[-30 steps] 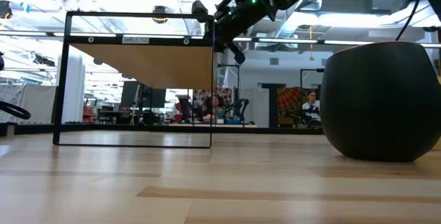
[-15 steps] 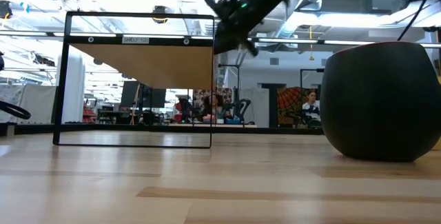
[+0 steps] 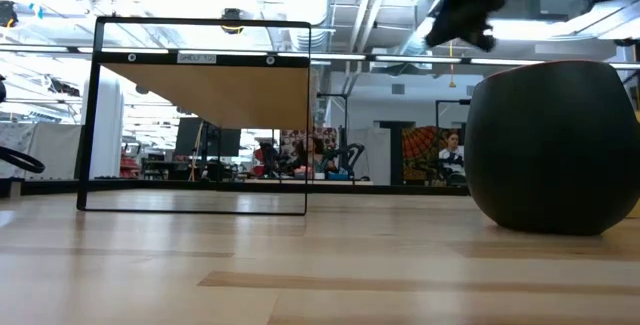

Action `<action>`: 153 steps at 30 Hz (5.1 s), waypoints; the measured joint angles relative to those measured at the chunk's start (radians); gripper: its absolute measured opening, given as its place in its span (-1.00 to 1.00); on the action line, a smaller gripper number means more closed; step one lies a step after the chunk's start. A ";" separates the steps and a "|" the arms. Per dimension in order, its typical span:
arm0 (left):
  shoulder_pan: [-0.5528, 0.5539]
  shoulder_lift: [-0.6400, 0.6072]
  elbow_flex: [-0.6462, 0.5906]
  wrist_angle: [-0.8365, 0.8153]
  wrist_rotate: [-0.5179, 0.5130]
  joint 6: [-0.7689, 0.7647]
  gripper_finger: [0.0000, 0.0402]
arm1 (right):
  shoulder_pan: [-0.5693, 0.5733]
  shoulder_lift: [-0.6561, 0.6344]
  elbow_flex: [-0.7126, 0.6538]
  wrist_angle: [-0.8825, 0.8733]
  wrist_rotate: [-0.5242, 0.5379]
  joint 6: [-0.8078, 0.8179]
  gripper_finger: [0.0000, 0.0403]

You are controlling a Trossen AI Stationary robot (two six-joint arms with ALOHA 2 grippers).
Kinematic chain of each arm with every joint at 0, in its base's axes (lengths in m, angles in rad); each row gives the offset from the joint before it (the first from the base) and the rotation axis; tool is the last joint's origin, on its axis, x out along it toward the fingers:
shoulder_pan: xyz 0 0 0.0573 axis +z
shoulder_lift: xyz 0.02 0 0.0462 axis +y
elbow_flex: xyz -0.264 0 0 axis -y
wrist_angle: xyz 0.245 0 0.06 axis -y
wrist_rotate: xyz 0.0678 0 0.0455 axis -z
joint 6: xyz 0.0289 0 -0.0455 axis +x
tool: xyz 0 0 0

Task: Place coffee mugs
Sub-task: Put the pink mug on the shelf

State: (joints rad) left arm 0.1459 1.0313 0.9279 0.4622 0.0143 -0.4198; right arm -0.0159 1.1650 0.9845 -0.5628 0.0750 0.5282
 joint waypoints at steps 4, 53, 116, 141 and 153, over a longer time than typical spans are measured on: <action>0.000 0.000 0.000 0.000 0.000 -0.001 -0.10 | 0.007 -0.085 -0.010 -0.136 0.007 0.014 -0.75; 0.000 0.000 0.000 0.010 0.000 -0.011 -0.10 | -0.068 0.317 0.542 -0.382 0.040 -0.138 -0.81; 0.000 -0.228 0.000 -0.038 0.012 0.050 -0.10 | -0.054 0.678 1.105 -0.402 0.133 -0.562 0.21; 0.000 -0.226 0.000 -0.176 -0.056 0.023 -0.10 | -0.043 0.462 0.254 0.349 0.136 -0.155 -0.92; 0.000 -0.226 0.000 -0.193 -0.056 0.023 -0.10 | -0.071 0.477 0.254 0.478 0.151 -0.141 -0.92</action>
State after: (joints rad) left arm 0.1459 0.8051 0.9283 0.2696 -0.0414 -0.3965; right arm -0.0866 1.6424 1.2381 -0.0844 0.2262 0.3876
